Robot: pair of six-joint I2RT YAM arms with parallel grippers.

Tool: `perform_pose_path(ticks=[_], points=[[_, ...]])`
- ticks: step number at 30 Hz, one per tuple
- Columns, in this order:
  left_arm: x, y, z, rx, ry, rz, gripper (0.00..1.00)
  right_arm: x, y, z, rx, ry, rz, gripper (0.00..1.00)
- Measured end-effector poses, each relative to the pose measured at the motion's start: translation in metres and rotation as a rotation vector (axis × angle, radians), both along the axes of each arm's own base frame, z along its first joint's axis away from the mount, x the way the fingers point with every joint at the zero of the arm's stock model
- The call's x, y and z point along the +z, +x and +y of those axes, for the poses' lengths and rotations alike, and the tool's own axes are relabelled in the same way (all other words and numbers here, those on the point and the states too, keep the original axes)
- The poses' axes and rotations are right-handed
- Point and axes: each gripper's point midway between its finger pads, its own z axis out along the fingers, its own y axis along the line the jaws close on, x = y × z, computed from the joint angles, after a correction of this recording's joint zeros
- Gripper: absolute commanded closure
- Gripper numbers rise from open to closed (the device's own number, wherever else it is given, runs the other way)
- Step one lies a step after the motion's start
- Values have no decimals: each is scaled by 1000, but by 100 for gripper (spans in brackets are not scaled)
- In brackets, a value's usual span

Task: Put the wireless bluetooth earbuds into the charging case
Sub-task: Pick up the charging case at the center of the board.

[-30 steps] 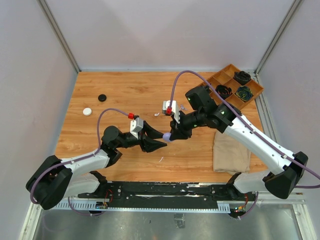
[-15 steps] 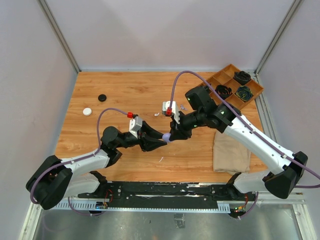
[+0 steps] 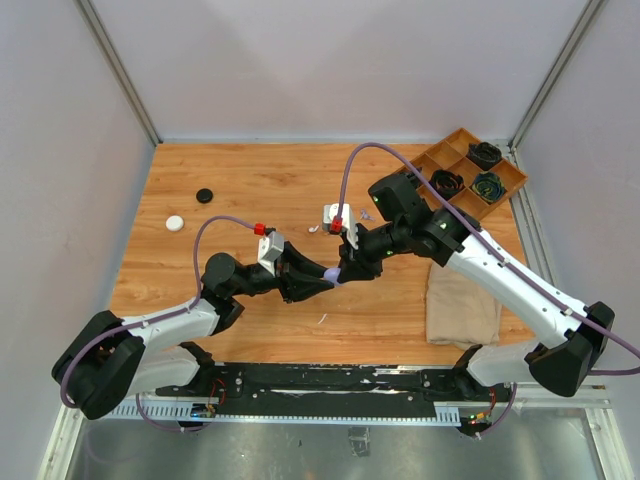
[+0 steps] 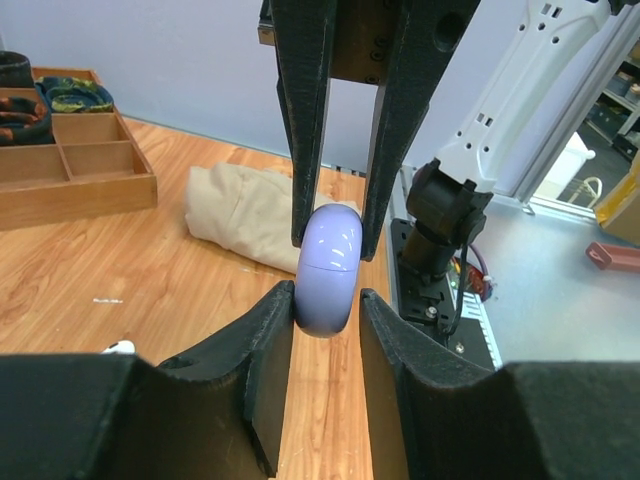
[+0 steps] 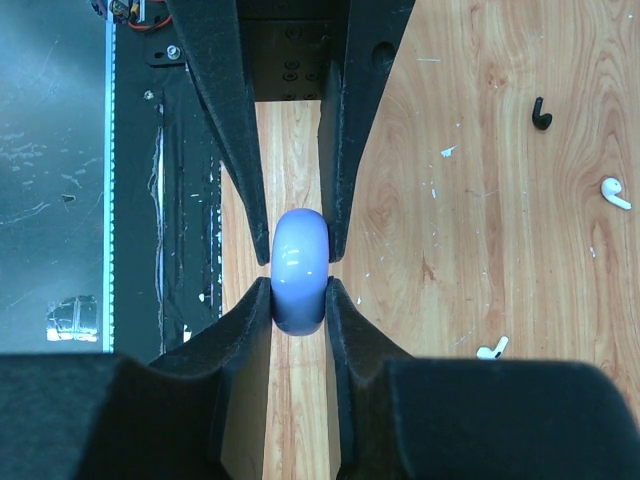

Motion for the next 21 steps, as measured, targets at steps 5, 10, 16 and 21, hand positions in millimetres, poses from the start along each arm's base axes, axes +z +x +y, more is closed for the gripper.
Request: perform_pose_path(ticks=[5, 10, 16, 21], points=[[0, 0, 0, 2, -1, 3, 69, 0, 0, 0, 0, 0, 0, 96], [0, 1, 0, 3, 0, 0, 85, 0, 0, 1, 1, -6, -5, 90], [-2, -1, 2, 7, -5, -6, 98, -1, -1, 3, 0, -21, -19, 60], [-1, 3, 10, 79, -42, -20, 100, 4, 2, 6, -3, -1, -44, 42]])
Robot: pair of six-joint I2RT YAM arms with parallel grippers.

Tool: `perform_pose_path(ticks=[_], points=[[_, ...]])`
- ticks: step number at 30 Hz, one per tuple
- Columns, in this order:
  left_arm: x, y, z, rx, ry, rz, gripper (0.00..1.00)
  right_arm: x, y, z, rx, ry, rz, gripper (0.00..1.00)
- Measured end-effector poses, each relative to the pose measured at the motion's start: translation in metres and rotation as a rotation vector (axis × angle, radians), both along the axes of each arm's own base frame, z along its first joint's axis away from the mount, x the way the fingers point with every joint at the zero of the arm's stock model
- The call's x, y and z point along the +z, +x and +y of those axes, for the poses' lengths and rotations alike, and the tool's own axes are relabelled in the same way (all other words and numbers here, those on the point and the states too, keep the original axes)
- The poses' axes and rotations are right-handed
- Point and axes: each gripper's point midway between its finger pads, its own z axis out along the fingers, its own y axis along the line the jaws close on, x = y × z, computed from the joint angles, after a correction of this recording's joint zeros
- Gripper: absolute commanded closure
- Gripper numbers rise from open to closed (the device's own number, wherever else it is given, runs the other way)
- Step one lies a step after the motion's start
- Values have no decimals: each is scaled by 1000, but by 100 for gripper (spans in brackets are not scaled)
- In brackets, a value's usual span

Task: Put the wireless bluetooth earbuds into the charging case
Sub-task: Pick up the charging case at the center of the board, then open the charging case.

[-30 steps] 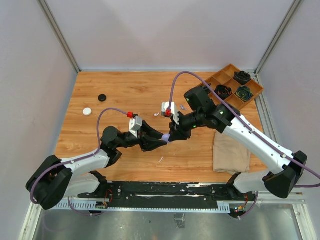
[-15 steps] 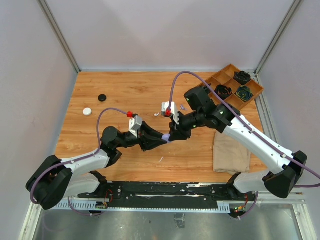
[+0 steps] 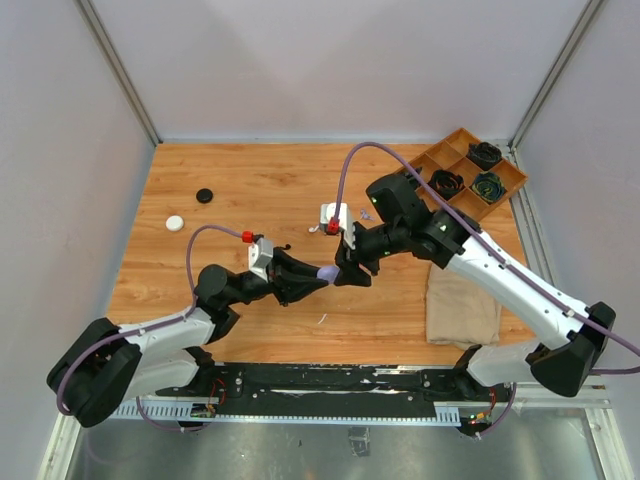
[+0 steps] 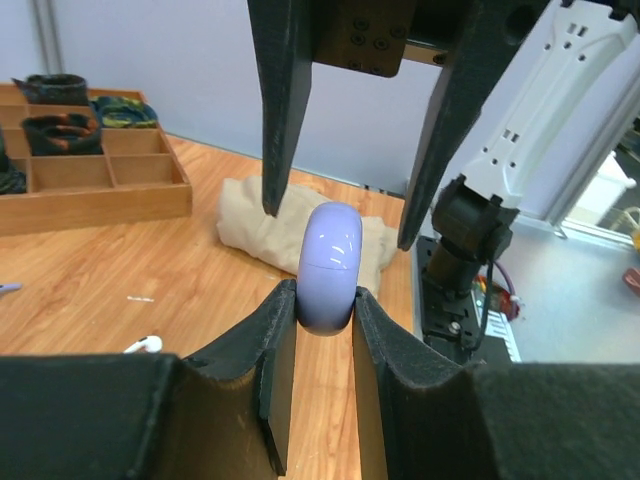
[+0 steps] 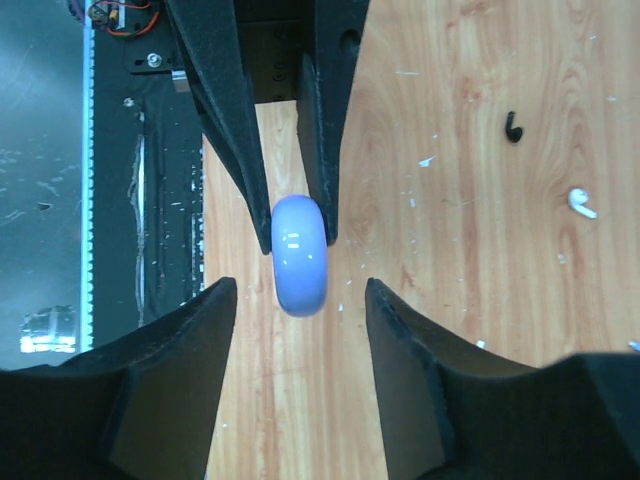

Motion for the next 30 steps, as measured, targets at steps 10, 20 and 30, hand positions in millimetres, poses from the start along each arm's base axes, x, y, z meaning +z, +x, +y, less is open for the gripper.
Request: perform_pose_path(ticks=[10, 20, 30], points=[[6, 6, 23, 156, -72, -78, 100, 29, 5, -10, -48, 130, -184, 16], [18, 16, 34, 255, -117, -126, 100, 28, 8, 8, -18, 259, -413, 11], [21, 14, 37, 260, -145, -149, 100, 47, 27, 23, -42, 317, -602, 10]])
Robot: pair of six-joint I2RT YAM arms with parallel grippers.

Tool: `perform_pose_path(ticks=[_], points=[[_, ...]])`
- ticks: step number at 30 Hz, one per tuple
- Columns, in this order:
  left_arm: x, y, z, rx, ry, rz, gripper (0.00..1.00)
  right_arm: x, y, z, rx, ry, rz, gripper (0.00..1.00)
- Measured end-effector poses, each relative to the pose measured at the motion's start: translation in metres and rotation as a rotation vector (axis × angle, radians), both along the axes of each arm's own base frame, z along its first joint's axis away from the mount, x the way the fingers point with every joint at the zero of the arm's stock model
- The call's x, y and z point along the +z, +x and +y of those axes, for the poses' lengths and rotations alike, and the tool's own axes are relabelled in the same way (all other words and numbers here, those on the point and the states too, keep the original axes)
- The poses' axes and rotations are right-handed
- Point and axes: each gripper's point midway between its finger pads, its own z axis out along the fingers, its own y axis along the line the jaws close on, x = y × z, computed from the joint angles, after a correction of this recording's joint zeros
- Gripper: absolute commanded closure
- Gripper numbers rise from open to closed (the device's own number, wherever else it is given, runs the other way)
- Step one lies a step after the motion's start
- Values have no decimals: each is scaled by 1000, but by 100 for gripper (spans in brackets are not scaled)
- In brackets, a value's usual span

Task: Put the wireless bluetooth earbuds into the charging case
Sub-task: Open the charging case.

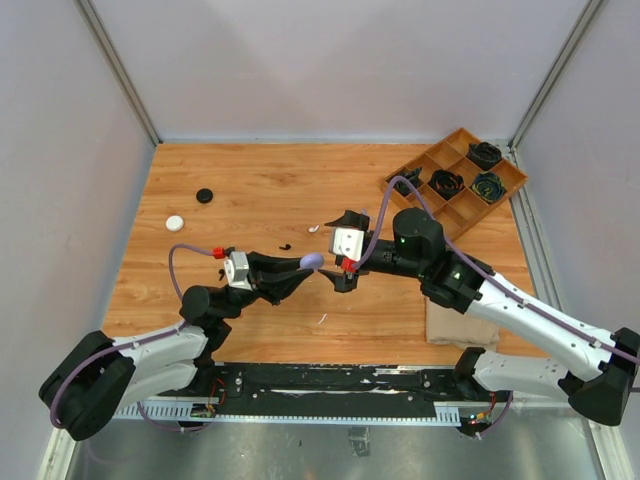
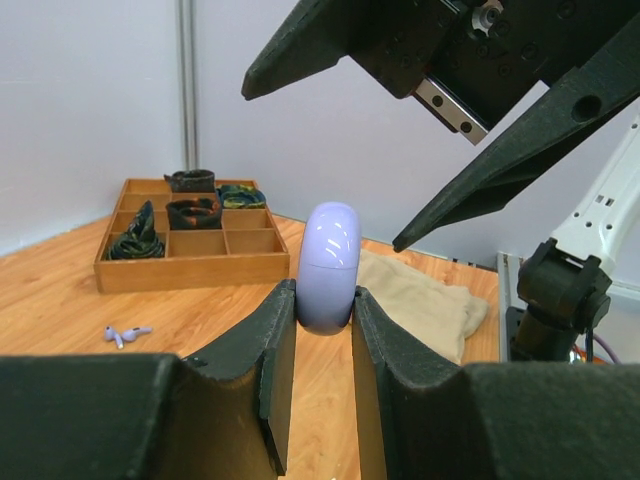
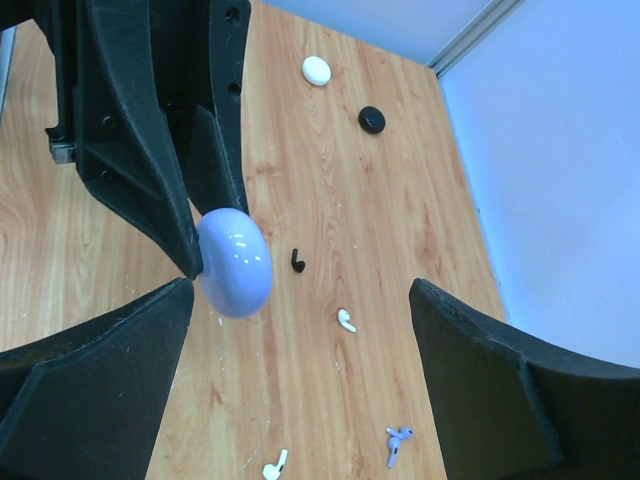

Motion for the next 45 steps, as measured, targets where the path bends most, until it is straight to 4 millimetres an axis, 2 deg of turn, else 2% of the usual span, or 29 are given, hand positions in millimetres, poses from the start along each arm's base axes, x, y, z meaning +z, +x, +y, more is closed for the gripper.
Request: perform_pose_path(ticks=[6, 15, 34, 45], points=[[3, -1, 0, -2, -8, -12, 100, -3, 5, 8, -3, -7, -26, 10], [3, -2, 0, -6, -7, -18, 100, -5, 13, 7, -34, -19, -43, 10], [0, 0, 0, 4, 16, -32, 100, 0, 19, 5, -77, -2, -53, 9], [-9, -5, -4, -35, 52, -23, 100, 13, 29, 3, -131, 36, -85, 8]])
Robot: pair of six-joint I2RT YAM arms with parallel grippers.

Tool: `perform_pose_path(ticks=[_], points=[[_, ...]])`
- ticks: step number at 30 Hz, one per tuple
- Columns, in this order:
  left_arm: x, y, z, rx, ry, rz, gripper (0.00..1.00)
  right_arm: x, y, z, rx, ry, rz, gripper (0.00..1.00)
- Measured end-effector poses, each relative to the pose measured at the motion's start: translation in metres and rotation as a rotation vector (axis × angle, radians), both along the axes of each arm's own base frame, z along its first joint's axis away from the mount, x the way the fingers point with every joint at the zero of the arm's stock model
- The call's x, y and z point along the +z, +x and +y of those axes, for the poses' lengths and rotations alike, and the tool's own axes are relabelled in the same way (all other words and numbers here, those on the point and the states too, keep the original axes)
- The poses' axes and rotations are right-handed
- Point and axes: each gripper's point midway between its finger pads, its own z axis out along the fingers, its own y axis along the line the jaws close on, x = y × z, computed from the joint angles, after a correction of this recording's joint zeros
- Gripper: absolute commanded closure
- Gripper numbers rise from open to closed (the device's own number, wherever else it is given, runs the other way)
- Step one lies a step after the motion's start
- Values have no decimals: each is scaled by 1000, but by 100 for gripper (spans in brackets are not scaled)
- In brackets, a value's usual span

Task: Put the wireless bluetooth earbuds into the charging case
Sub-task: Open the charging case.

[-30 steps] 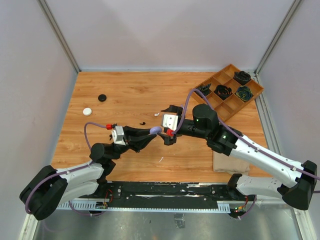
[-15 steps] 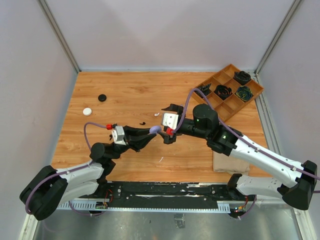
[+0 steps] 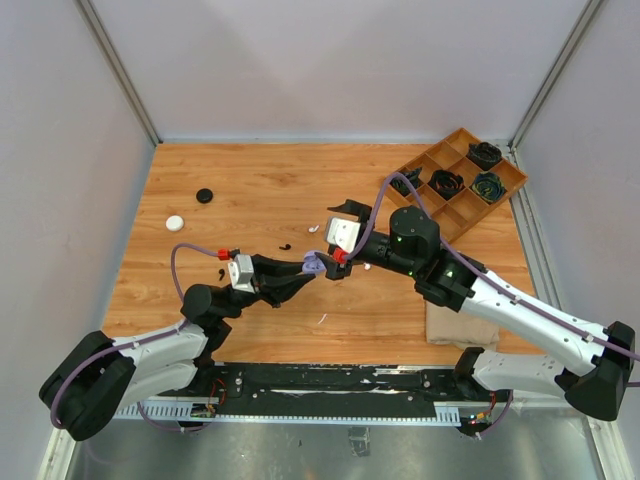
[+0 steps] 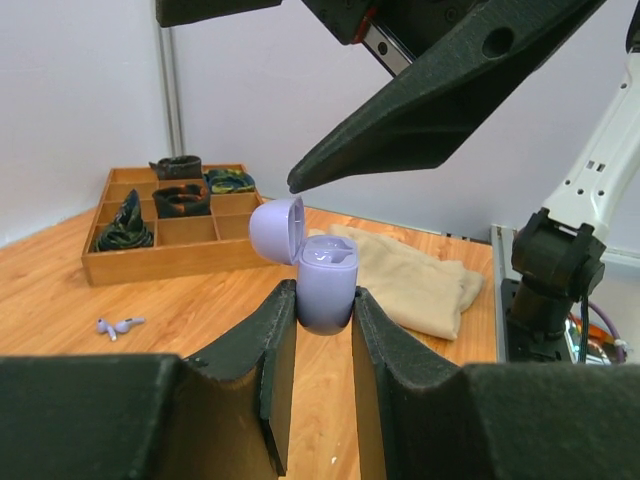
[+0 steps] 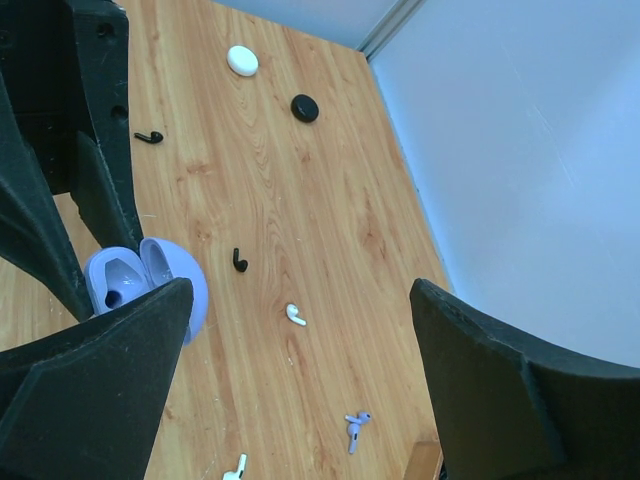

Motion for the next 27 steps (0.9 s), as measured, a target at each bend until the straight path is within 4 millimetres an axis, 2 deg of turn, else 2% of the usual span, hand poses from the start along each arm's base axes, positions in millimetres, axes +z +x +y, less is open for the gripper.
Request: perform_pose_path(ticks=[9, 15, 18, 24, 27], points=[[-1, 3, 2, 28, 14, -38, 100, 7, 2, -6, -41, 5, 28, 5], [-11, 8, 9, 98, 49, -98, 100, 18, 14, -14, -134, -12, 89, 5], [-14, 12, 13, 135, 62, -135, 100, 5, 27, -20, -190, -47, 155, 7], [-17, 19, 13, 169, 78, -178, 100, -42, 75, -48, -364, -135, 360, 9], [-26, 24, 11, 169, 98, -163, 100, -64, 95, -65, -437, -163, 455, 10]])
